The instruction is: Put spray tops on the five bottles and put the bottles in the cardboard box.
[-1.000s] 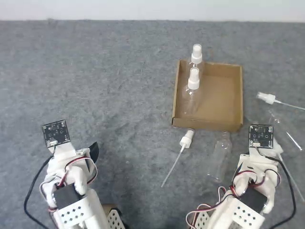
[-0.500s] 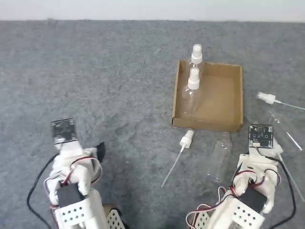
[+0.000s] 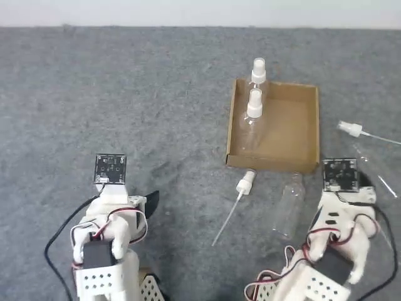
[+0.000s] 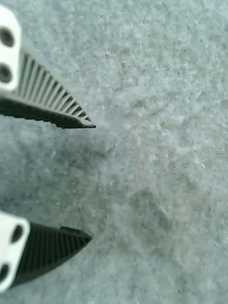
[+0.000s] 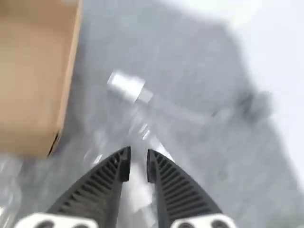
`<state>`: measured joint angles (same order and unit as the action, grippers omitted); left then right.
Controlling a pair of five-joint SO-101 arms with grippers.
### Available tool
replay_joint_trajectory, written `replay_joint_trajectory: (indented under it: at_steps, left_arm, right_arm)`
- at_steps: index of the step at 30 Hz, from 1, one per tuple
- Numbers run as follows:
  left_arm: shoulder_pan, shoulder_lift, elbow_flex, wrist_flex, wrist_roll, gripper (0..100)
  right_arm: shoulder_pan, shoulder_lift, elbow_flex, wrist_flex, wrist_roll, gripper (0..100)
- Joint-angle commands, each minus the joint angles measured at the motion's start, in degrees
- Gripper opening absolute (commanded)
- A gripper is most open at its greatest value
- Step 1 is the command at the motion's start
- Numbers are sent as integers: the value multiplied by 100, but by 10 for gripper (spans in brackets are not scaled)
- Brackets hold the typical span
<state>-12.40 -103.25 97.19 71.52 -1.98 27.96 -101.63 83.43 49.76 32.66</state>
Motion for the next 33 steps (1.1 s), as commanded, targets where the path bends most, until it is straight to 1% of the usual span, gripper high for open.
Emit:
replay_joint_trajectory:
  at_steps: [1,5,7,9,12,16,18,20,21,25,26,28,31,33]
  left_arm:
    - [44,-44,-66,44,-53,310]
    - [44,-44,-66,44,-53,310]
    - [44,-44,-66,44,-53,310]
    - [44,-44,-66,44,-53,310]
    - [44,-44,-66,44,-53,310]
    - [35,-44,-57,35,-62,310]
    - [35,-44,-57,26,-70,310]
    - [-114,-44,-57,-105,-193,310]
    - [-158,-44,-57,-220,-404,310]
    - [-193,-44,-75,-914,-1670,310]
    - [-185,-44,-75,-1020,-1855,309]
    - [-167,-9,-154,-1196,-1960,307]
    - [-158,18,-673,-1125,-2145,269]
    - [-62,193,-1314,-782,-2171,252]
  right_arm:
    - [57,1121,-1574,84,132,37]
    - [207,3556,-3095,84,387,169]
    - [356,4875,-3982,92,563,207]
    - [479,6193,-4905,242,835,212]
    - [488,7925,-6224,778,1099,215]
    - [497,9640,-7648,1218,1495,214]
    - [488,10264,-7982,1226,1688,213]
    - [479,10703,-8255,1262,1723,212]
    - [479,10879,-8360,1270,1714,213]
    - [470,11415,-8466,1411,1741,217]
    - [470,11538,-8466,1376,1749,218]
    - [488,11749,-8510,1393,1873,241]
    - [488,12022,-8527,1429,1987,295]
    - [488,12171,-8527,1429,2031,303]
